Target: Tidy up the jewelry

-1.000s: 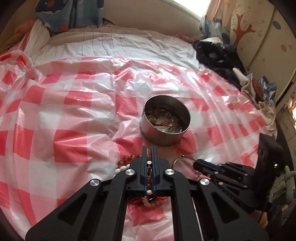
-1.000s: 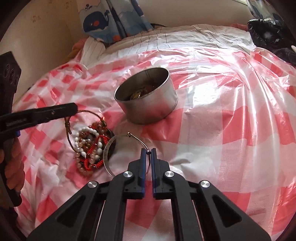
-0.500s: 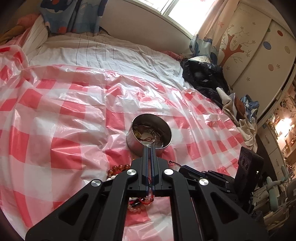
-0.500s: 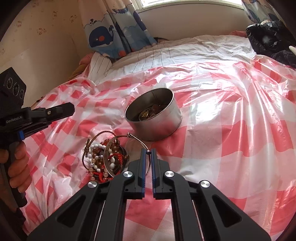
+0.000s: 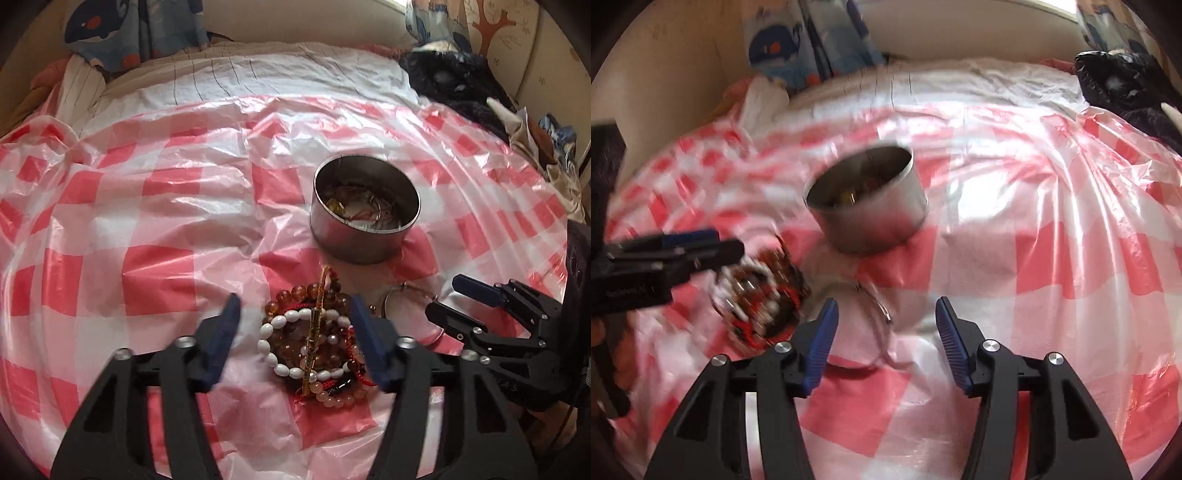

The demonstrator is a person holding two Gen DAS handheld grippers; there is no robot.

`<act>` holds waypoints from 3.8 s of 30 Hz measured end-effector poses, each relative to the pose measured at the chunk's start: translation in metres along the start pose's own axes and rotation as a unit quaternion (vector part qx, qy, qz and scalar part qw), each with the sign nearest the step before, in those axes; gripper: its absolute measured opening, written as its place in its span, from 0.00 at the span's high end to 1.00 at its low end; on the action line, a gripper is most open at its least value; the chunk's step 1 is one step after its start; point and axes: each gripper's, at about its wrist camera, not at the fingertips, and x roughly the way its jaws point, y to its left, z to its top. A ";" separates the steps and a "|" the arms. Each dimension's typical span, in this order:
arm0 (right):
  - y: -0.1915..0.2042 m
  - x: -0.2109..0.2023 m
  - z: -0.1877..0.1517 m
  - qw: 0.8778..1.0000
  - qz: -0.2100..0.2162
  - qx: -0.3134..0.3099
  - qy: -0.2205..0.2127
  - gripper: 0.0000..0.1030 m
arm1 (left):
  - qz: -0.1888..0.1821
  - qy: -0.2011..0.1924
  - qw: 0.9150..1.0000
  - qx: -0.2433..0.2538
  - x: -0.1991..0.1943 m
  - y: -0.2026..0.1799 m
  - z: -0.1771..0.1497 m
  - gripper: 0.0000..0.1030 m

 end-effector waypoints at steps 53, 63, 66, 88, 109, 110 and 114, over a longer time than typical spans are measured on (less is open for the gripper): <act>-0.012 -0.051 0.012 0.983 0.124 0.056 -0.125 0.96 | -0.235 -0.133 0.958 -0.100 -0.075 0.027 0.015 0.97; -0.021 -0.063 0.040 0.971 0.164 0.073 -0.156 0.96 | -0.247 -0.129 0.955 -0.105 -0.056 0.015 0.044 0.97; -0.022 -0.063 0.051 0.971 0.166 0.070 -0.158 0.96 | -0.255 -0.131 0.951 -0.113 -0.045 0.013 0.059 0.97; -0.033 -0.015 0.085 0.987 0.098 0.066 -0.106 0.67 | -0.126 -0.034 0.981 -0.146 0.014 0.039 0.063 0.54; -0.064 -0.032 0.075 0.975 0.128 0.140 -0.115 0.52 | -0.202 -0.010 0.962 -0.183 0.065 0.004 0.081 0.53; -0.064 -0.031 0.075 0.975 0.127 0.140 -0.113 0.52 | -0.183 -0.001 0.968 -0.171 0.067 -0.001 0.084 0.53; -0.065 -0.028 0.074 0.977 0.117 0.142 -0.107 0.48 | -0.129 0.032 0.983 -0.127 0.071 -0.019 0.103 0.53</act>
